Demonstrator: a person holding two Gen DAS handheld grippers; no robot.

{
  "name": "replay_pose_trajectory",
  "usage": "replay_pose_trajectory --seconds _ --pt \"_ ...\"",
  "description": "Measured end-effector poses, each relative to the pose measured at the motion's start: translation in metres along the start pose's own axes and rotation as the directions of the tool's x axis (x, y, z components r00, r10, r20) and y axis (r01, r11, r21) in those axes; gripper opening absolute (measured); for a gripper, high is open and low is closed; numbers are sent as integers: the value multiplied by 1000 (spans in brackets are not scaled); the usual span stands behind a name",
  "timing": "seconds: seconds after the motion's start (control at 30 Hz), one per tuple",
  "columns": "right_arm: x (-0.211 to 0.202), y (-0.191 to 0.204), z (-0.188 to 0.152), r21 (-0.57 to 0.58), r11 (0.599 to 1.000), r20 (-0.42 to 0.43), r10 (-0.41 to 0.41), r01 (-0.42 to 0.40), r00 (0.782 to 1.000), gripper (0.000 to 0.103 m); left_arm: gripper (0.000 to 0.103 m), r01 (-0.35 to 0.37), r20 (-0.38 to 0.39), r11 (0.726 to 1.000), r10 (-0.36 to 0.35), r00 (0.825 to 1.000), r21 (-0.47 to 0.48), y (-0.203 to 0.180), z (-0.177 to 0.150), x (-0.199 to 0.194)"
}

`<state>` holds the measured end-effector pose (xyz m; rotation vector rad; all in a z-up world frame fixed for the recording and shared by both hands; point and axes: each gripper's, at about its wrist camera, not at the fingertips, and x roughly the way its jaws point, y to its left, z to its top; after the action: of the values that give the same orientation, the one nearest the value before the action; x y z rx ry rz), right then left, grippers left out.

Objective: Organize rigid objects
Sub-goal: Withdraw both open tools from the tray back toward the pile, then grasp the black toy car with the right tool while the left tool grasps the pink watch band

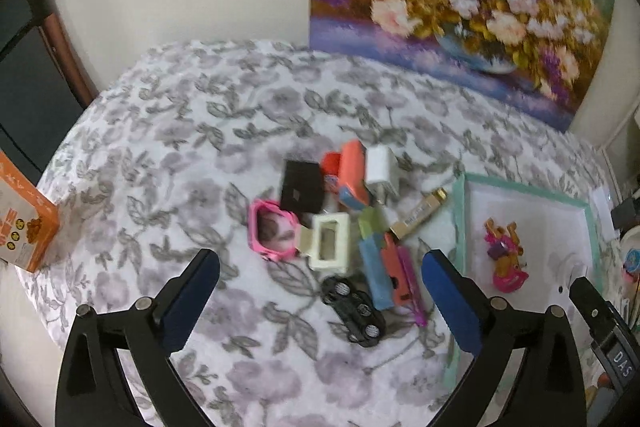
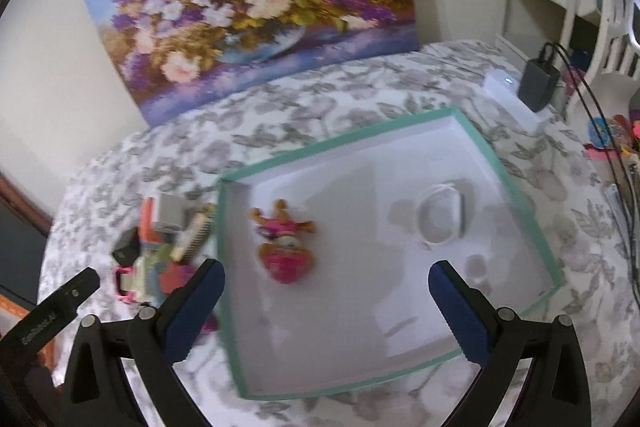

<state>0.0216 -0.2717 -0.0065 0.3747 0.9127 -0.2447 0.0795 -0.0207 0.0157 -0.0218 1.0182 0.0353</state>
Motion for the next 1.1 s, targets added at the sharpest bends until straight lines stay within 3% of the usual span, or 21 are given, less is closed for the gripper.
replay_pose_trajectory --seconds 0.3,0.67,0.9,1.1 --pt "3 52 -12 -73 988 -32 137 -139 990 103 101 -24 10 998 25 1000 -53 44 1 -10" --pt "24 102 -31 -136 966 -120 204 -220 972 103 101 -33 -78 991 23 997 -130 76 0 12" --pt "48 124 -47 -152 959 -208 206 -239 956 102 101 -57 -142 986 35 989 -158 89 -2 33" --pt "64 134 -58 -150 958 -261 200 -245 944 93 101 -68 -205 983 32 978 -172 93 -5 53"
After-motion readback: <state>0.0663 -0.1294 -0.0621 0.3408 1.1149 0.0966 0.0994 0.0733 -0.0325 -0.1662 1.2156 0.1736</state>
